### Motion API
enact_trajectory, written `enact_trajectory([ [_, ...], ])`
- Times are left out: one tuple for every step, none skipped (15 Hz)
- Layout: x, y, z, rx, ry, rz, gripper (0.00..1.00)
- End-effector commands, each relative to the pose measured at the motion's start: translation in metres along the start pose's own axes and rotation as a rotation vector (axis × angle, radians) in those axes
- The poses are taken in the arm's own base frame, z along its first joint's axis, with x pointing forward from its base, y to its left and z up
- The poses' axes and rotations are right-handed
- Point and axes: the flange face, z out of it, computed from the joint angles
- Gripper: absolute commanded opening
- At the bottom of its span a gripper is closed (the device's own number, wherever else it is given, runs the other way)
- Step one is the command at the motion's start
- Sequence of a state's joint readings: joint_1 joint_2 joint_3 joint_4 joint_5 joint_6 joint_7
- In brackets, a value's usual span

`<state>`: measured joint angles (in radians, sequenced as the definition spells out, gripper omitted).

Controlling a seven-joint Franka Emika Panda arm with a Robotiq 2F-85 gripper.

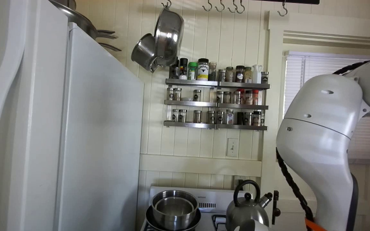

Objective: Move one spice bottle from the middle shelf to the stove

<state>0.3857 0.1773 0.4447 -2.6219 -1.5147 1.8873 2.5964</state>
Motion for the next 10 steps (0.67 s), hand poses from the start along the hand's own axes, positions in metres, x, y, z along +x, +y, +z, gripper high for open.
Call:
enact_trajectory([
  [-0.015,-0.011,0.005,0.028,0.042,0.011,0.19],
  [-0.017,-0.01,0.007,0.026,0.046,0.015,0.19],
  [-0.018,-0.009,0.008,0.023,0.055,0.025,0.19],
  [-0.02,-0.009,0.009,0.024,0.061,0.031,0.19],
  [-0.022,-0.01,0.011,0.028,0.061,0.048,0.19],
  [-0.025,-0.011,0.012,0.03,0.056,0.055,0.19],
  [-0.028,-0.012,0.013,0.037,0.06,0.058,0.19],
  [-0.03,-0.013,0.014,0.052,0.065,0.063,0.19],
  [-0.033,-0.016,0.014,0.07,0.061,0.074,0.19],
  [-0.016,-0.026,0.012,0.074,0.064,0.056,0.19],
])
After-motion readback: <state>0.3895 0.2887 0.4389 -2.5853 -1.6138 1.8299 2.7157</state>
